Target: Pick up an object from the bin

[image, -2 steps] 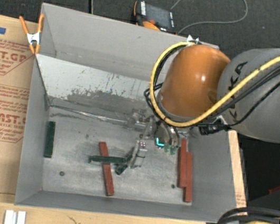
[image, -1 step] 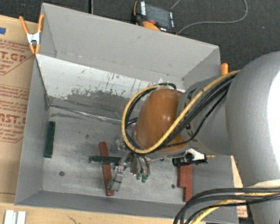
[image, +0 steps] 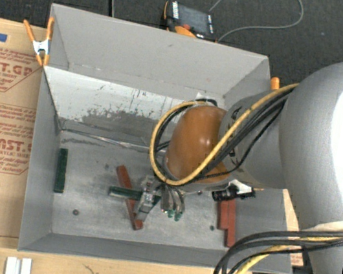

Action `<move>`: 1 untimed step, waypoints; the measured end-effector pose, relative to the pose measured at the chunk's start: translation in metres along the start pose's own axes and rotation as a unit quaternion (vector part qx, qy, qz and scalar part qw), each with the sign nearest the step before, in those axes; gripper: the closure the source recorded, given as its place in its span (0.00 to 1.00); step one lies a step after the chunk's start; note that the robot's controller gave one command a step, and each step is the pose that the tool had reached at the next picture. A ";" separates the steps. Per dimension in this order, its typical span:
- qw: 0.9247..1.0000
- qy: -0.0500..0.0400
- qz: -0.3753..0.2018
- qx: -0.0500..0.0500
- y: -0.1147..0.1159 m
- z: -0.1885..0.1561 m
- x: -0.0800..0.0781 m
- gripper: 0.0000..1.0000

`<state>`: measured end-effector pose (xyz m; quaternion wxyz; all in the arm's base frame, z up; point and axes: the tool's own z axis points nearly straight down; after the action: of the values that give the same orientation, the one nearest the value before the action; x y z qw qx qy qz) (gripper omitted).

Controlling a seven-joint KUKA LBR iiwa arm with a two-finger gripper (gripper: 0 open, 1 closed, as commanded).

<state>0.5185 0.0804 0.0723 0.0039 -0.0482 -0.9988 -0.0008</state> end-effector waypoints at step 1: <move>0.957 -0.009 -0.288 0.002 0.020 -0.001 -0.005 1.00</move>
Offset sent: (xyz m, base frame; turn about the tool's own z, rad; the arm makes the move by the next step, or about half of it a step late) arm 0.0032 0.0185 -0.0023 -0.5840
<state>0.5250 0.0999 0.0735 -0.0052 0.2420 -0.9703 0.0004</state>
